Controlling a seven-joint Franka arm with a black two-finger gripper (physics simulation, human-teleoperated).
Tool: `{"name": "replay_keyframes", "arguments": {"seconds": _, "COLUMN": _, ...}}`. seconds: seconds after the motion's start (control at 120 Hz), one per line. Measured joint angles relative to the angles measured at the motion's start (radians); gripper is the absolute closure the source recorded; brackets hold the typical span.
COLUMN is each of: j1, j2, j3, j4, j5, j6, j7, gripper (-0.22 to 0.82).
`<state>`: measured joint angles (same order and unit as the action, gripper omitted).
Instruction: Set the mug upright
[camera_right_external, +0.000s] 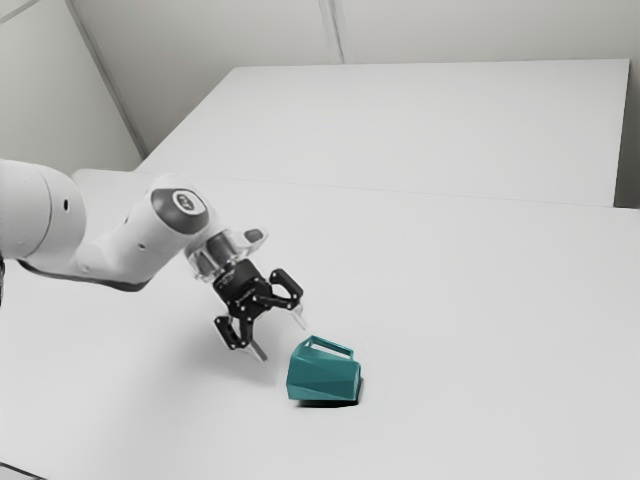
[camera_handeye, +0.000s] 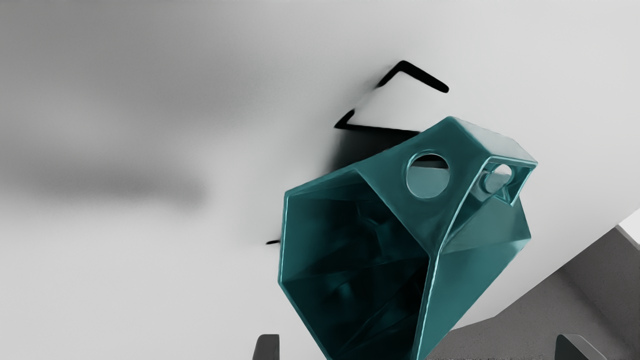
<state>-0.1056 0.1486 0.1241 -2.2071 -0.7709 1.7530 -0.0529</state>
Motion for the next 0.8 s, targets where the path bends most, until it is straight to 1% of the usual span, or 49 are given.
{"name": "replay_keyframes", "arguments": {"seconds": 0.142, "j1": -0.002, "j2": 0.024, "j3": -0.031, "j4": -0.001, "j5": -0.044, "j6": 0.016, "j7": -0.001, "gripper": 0.00}}
{"name": "replay_keyframes", "arguments": {"seconds": 0.542, "j1": -0.005, "j2": 0.078, "j3": -0.071, "j4": 0.001, "j5": -0.174, "j6": 0.050, "j7": -0.002, "gripper": 0.00}}
{"name": "replay_keyframes", "arguments": {"seconds": 0.575, "j1": -0.005, "j2": 0.078, "j3": -0.072, "j4": 0.001, "j5": -0.177, "j6": 0.055, "j7": -0.002, "gripper": 0.03}}
{"name": "replay_keyframes", "arguments": {"seconds": 0.608, "j1": -0.005, "j2": 0.079, "j3": -0.072, "j4": 0.003, "j5": -0.178, "j6": 0.059, "j7": -0.003, "gripper": 0.09}}
{"name": "replay_keyframes", "arguments": {"seconds": 0.725, "j1": -0.010, "j2": 0.082, "j3": -0.074, "j4": 0.007, "j5": -0.172, "j6": 0.074, "j7": -0.006, "gripper": 0.37}}
{"name": "replay_keyframes", "arguments": {"seconds": 0.8, "j1": -0.014, "j2": 0.081, "j3": -0.081, "j4": 0.015, "j5": -0.170, "j6": 0.081, "j7": -0.008, "gripper": 0.51}}
